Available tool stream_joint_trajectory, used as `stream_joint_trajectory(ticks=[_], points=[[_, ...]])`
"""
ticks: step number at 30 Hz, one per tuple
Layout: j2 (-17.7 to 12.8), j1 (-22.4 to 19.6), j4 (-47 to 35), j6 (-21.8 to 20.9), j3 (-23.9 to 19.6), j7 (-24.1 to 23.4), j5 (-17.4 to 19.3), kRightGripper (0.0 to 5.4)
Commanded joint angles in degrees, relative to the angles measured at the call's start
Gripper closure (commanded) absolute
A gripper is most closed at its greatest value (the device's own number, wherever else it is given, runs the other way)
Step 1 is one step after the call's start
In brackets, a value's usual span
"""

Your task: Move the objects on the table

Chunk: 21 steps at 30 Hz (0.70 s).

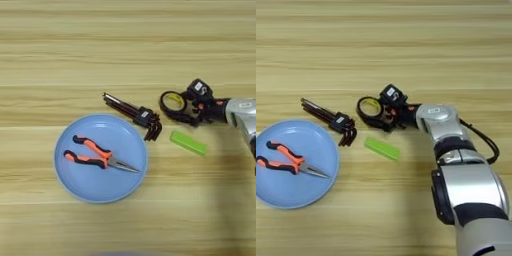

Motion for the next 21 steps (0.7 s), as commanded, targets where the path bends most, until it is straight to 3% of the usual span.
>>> stream_joint_trajectory(ticks=[1,9,10,21], points=[[-1.7,-3.3,-2.1,-0.5,0.6,-1.2,-0.3,1.37],[-1.6,-3.0,-1.7,-0.3,1.8,-1.0,-0.7,1.37],[-1.7,-3.0,-1.7,-0.3,1.8,-1.1,-0.7,1.08],[-1.5,-3.2,-1.7,-0.4,1.8,-2.1,-0.5,0.02]])
